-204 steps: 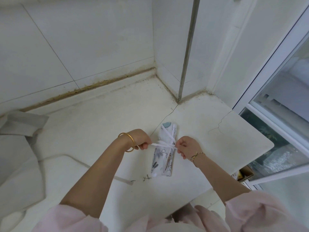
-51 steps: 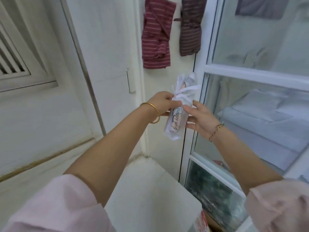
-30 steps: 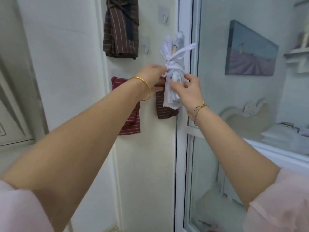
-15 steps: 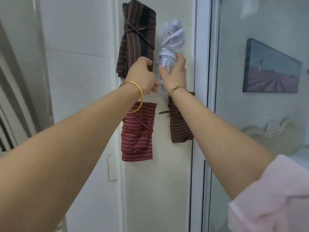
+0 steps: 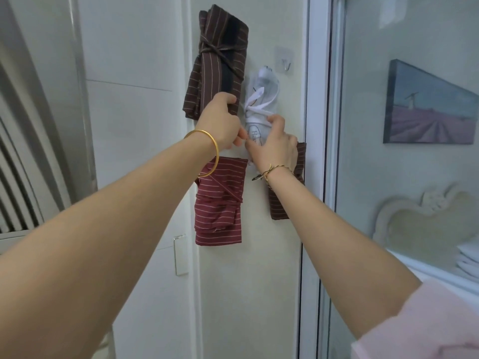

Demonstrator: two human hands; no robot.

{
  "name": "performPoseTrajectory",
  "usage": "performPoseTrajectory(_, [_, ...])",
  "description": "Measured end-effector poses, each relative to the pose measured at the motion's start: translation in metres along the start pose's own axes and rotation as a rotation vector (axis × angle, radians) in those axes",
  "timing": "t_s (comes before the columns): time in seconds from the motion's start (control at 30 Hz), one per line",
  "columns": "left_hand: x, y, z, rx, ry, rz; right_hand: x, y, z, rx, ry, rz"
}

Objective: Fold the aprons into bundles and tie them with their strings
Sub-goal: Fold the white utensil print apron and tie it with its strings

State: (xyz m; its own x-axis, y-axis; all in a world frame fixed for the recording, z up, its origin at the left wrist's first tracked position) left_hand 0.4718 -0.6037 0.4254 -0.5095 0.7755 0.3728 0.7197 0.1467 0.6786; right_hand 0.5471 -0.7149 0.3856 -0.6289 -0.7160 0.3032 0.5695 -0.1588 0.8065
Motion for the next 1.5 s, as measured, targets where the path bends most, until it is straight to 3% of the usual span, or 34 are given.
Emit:
performPoseTrajectory(0.27, [0.003,-0.007,0.001,0.007,0.020,0.009,0.004,-0.011,0.003,0.081,-0.145,0.024])
performPoseTrajectory(0.57, [-0.001,-0.022,0.007,-0.014,-0.051,-0.022,0.021,-0.038,0.007,0.089,-0.058,-0.082])
performPoseTrajectory(0.73, [0.011,-0.061,0.030,-0.007,-0.158,-0.147,0.024,-0.097,0.027,0.209,0.083,-0.150])
performPoseTrajectory(0.83, [0.030,-0.099,0.063,0.046,-0.209,-0.274,0.006,-0.146,0.040,0.257,0.221,-0.096])
performPoseTrajectory(0.93, [0.058,-0.145,0.116,0.168,-0.182,-0.345,-0.030,-0.204,0.055,0.223,0.313,0.089])
performPoseTrajectory(1.27, [0.235,-0.389,0.331,0.848,0.086,-0.438,-0.182,-0.470,0.170,0.220,0.243,1.049])
performPoseTrajectory(1.4, [0.348,-0.488,0.398,1.063,0.315,-0.463,-0.228,-0.568,0.247,0.208,0.278,1.284])
performPoseTrajectory(1.5, [0.418,-0.544,0.430,1.205,0.584,-0.325,-0.252,-0.623,0.290,0.184,0.299,1.397])
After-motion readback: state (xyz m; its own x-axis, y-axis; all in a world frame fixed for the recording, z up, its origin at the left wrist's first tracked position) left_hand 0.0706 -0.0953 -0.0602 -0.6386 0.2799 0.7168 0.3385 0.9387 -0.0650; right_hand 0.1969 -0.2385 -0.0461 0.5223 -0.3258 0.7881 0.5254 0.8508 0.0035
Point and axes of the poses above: each hand's wrist, its own y-axis towards the middle knuckle, its own x-axis out of the back of the hand, z = x × y, the point moved 5 cm from there along y, towards the middle knuckle, and after that the axes turned 2 degrees about -y, right-handed, at the moved point
